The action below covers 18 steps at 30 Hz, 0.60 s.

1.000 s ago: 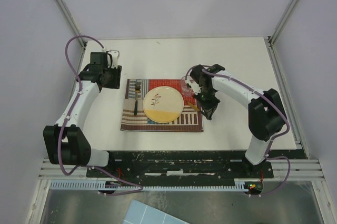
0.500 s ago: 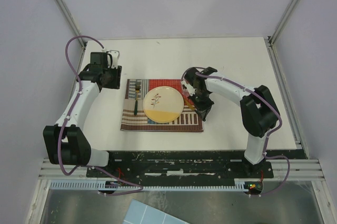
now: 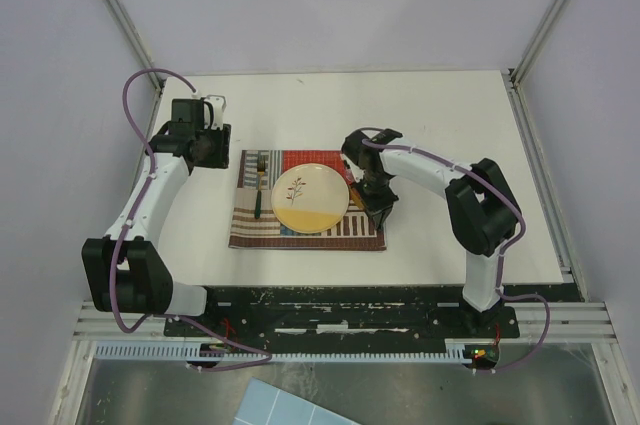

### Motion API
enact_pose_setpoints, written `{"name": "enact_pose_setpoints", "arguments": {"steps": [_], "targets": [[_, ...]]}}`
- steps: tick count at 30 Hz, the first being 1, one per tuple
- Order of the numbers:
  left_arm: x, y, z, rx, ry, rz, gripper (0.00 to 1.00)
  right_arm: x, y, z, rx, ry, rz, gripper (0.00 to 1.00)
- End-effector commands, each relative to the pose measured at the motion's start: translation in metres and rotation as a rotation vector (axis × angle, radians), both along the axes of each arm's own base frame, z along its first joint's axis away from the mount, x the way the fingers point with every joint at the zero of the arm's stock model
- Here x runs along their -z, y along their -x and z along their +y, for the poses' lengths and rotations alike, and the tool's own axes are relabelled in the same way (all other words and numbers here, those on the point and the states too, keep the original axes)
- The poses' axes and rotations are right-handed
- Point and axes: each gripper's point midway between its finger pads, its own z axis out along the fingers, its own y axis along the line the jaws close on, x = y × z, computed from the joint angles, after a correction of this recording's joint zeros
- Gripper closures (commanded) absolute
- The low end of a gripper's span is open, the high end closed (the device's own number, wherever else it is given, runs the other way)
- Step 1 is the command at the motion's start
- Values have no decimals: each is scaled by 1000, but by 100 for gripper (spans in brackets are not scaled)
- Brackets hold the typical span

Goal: Set the dinner table for one person
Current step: Place the knife on the napkin.

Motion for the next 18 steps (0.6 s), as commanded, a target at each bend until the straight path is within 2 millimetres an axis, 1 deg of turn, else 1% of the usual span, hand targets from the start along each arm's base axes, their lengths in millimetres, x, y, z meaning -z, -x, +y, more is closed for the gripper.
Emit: {"name": "enact_pose_setpoints", "arguments": {"steps": [1,4,9,12,16,18], "targets": [[-9,1,-7,-8,43,-28,46,-8,-16,16,62,-26,-62,98],[-8,0,-9,-5,48,-22,46,-6,-19,18,92,-28,-67,98],[-6,-3,-13,-3,60,-10,46,1,-15,20,123,-33,-49,98],[-7,-4,-15,3,65,-8,46,-1,-14,21,120,-44,-51,98],[-5,-4,-18,13,68,-1,46,-2,-6,24,115,-68,-14,98],[-5,-4,-19,16,68,-1,46,-3,-1,21,122,-67,-12,98]]}}
